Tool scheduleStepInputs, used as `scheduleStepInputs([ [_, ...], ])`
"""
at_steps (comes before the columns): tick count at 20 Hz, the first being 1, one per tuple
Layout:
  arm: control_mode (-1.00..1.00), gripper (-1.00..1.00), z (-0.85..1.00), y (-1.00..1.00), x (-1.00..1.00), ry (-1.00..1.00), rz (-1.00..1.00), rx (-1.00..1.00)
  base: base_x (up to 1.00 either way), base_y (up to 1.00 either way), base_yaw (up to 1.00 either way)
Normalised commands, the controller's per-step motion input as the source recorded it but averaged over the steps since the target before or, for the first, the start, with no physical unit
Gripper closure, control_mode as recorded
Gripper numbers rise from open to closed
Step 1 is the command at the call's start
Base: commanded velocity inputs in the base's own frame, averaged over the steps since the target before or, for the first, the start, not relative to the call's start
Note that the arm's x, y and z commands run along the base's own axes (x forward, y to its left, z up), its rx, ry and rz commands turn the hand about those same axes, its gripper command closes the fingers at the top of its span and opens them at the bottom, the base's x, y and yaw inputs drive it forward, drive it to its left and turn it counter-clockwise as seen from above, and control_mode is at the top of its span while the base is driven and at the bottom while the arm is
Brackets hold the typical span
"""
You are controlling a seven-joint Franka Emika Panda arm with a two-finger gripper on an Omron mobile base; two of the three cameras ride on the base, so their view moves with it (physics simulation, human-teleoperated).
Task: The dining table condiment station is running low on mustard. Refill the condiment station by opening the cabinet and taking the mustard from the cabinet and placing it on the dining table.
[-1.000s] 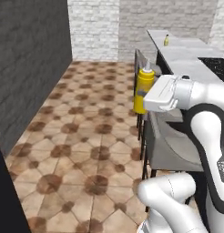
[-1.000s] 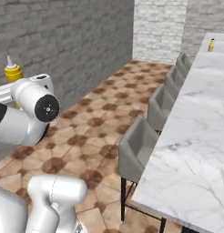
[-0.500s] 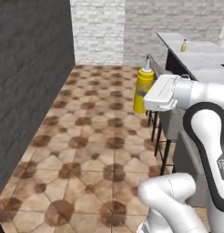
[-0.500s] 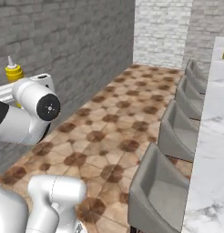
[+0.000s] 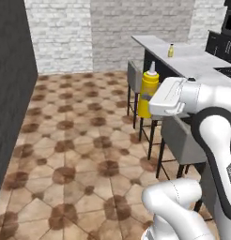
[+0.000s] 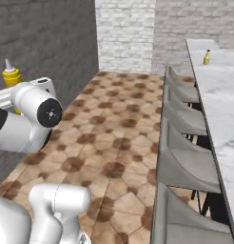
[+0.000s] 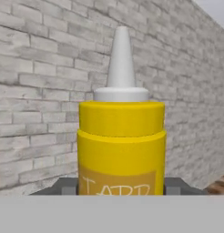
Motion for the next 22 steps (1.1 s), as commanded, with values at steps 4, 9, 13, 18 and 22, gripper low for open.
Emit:
scheduleStepInputs([
  [4,1.00,1.00,0.00,0.00,0.00,0.00,0.00,0.00,1.00,0.81,-0.52],
  [9,1.00,1.00,0.00,0.00,0.00,0.00,0.00,0.00,1.00,0.83,-0.49],
  [13,1.00,1.00,0.00,0.00,0.00,0.00,0.00,0.00,1.00,0.83,-0.49],
  [18,1.00,1.00,0.00,0.00,0.00,0.00,0.00,0.00,1.00,0.79,-0.50],
  [22,1.00,1.00,0.00,0.00,0.00,0.00,0.00,0.00,1.00,0.62,-0.53],
])
